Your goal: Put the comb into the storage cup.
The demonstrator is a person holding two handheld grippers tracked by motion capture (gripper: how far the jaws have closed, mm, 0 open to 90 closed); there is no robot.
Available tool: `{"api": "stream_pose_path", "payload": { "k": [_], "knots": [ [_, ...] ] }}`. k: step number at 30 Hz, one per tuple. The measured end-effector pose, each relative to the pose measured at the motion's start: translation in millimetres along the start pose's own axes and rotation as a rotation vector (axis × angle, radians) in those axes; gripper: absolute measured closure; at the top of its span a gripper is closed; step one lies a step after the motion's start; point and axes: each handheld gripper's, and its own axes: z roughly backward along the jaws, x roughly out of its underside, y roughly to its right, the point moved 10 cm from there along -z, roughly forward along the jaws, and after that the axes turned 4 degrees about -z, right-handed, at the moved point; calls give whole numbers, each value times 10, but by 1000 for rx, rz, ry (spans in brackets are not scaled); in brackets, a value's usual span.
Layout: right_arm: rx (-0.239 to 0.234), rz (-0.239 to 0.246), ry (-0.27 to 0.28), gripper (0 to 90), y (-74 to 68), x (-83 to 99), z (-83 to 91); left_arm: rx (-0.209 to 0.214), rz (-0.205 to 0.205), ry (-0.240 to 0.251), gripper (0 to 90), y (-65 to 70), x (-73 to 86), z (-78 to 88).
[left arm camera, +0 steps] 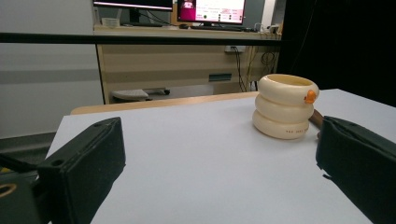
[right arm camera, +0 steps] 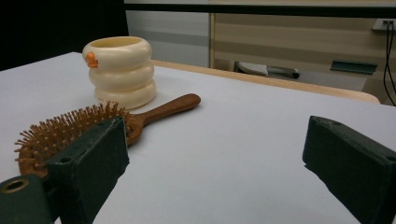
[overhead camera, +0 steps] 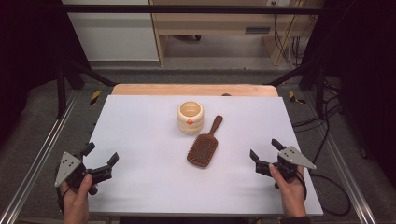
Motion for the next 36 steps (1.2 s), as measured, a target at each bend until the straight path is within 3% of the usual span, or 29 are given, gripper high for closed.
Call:
{"api": "stream_pose_path", "payload": {
  "k": [8, 11, 12, 20, 21, 25, 30, 36],
  "knots": [
    [-20, 16, -21, 142, -99, 25, -43, 4, -8, -6, 14, 19, 5, -6],
    [-34, 41, -37, 288, -166, 46, -69, 3, -9, -7, 14, 19, 6, -5],
    [-34, 41, -37, 288, -166, 46, -69, 3, -9, -7, 14, 18, 7, -4],
    [-90, 73, -103, 723, -355, 126, -118, -15, -6, -8, 14, -12, 11, 0],
    [-90, 73, -103, 723, -355, 126, -118, -14, -5, -9, 14, -14, 14, -3],
    [-122, 85, -132, 877, -454, 164, -162, -7, -11, -14, 14, 7, 22, -13],
    [-137, 128, -214, 900, -541, 239, -264, 0, -21, -17, 14, 38, 23, -23],
    [-174, 171, -271, 900, -684, 267, -394, -6, -22, -25, 15, 23, 45, -40]
  ]
}}
